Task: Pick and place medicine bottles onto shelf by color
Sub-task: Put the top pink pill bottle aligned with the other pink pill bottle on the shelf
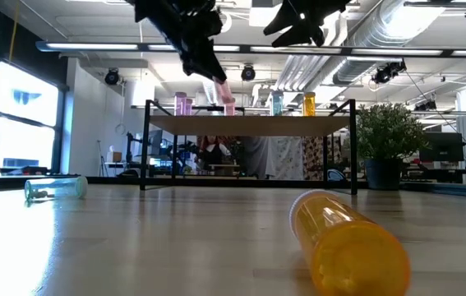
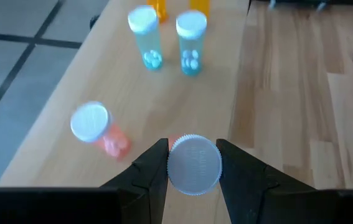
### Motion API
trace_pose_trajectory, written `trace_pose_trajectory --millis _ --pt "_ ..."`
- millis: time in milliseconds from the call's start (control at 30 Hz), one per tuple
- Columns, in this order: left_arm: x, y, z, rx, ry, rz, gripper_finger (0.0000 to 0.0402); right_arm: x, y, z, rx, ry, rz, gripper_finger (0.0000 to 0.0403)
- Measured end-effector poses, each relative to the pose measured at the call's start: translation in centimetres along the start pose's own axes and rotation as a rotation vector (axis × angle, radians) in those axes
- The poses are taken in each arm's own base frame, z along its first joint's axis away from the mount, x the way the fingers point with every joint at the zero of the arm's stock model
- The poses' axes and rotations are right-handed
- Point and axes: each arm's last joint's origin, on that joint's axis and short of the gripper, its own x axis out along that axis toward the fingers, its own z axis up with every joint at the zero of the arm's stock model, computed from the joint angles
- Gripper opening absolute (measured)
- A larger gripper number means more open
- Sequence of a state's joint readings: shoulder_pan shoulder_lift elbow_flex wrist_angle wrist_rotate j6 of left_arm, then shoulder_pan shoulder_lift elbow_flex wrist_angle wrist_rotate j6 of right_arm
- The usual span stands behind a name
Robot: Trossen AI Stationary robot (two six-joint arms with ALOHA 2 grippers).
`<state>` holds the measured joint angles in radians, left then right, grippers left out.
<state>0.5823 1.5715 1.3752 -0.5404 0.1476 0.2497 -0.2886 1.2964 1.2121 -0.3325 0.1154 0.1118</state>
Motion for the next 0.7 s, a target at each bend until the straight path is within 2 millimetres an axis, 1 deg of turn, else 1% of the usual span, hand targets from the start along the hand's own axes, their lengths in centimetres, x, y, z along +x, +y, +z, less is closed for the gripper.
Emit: trace_pose_trajectory --millis 133,233,300,367,567,700 --pt "-0.7 0.3 1.7 -0.010 0.047 -0.015 0.0113 0.0 0.0 0.0 -0.001 0.003 -0.001 0.0227" --pt "-1.3 0.3 2.3 0.007 0.088 -0.027 0.0113 0.0 0.0 -0.2 -0.002 0.016 -0.002 0.0227" --pt "-1.3 0.3 2.3 0.007 0.107 -0.032 0.0113 0.0 0.0 -0.3 -0.004 0.028 -0.005 0.0227" --pt "-0.9 0.4 2.2 0.006 0.119 -0.035 0.0113 0.0 0.0 -0.4 -0.005 0.036 -0.007 0.0227" --pt "1.3 0.0 1.7 0.009 0.172 -0.055 0.0113 0.0 0.0 -0.5 -0.004 0.045 -0.008 0.0227" --pt "1.7 -0.2 1.7 0.016 0.177 -0.050 0.0113 0.0 0.0 -0.5 -0.005 0.045 -0.008 0.0227"
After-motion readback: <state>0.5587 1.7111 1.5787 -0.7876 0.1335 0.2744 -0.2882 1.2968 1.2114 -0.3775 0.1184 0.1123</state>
